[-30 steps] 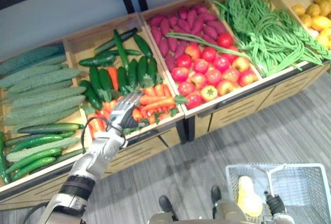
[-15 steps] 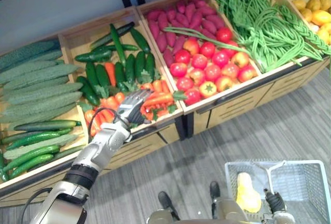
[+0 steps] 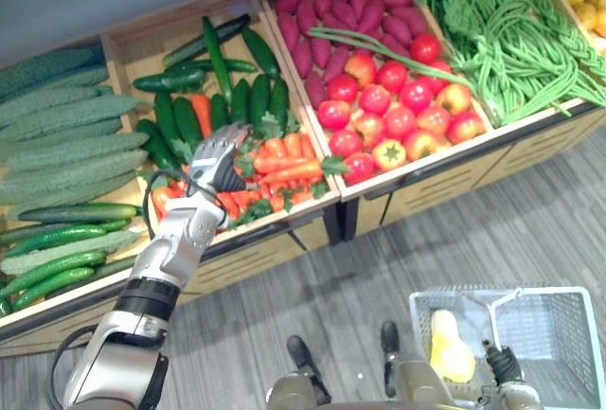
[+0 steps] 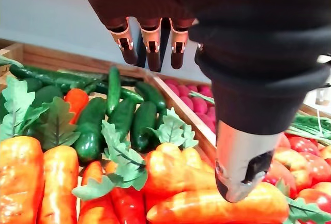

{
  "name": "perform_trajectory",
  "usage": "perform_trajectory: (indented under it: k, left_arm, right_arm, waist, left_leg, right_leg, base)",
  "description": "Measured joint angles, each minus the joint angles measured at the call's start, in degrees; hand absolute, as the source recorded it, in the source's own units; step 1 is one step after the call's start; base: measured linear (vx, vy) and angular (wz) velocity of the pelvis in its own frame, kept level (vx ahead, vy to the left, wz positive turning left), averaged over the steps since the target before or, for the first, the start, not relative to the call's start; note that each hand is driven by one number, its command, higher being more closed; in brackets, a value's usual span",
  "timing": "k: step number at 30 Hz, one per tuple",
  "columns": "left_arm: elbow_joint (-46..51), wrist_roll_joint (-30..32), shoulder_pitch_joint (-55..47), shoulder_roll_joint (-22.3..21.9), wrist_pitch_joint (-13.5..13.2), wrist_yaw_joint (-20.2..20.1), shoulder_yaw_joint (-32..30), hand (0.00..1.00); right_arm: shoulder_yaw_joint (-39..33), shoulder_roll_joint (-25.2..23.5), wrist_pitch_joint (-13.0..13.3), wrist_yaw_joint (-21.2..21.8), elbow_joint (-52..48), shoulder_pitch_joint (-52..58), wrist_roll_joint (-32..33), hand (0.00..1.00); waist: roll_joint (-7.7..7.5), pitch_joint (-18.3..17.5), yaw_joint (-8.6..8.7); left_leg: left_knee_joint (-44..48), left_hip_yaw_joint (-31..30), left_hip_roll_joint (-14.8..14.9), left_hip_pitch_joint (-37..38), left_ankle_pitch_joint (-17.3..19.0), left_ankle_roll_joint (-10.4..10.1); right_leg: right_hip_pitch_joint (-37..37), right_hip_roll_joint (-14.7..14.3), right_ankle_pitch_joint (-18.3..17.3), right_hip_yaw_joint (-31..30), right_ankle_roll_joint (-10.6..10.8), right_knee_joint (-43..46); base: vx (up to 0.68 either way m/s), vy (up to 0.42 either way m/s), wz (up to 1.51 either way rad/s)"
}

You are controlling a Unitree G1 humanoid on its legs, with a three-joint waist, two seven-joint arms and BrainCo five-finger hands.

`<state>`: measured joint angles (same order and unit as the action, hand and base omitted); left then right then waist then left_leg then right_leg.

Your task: Pick vegetable in the basket

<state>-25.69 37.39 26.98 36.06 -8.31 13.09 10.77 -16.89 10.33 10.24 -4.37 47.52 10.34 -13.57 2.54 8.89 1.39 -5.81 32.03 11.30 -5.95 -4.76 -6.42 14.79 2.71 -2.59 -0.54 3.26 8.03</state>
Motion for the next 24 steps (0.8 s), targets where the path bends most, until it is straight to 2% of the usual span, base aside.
perform_trajectory:
  k: [24]
  left_arm:
    - [0.0, 0.0, 3.8, 0.1, 0.2, -1.0, 0.8, 0.0]
  right_arm:
    - [1.5, 0.0, -0.4, 0.8, -1.7, -2.2, 0.0, 1.0]
  waist:
    - [-0.68, 1.4, -0.08]
  left_leg:
    - [0.3, 0.6, -0.1, -4.1, -0.3, 0.0]
  right_leg:
    - [5.1, 0.1, 0.7, -0.2, 0.1, 0.3]
  base:
    - [0.04, -0.009, -0.01]
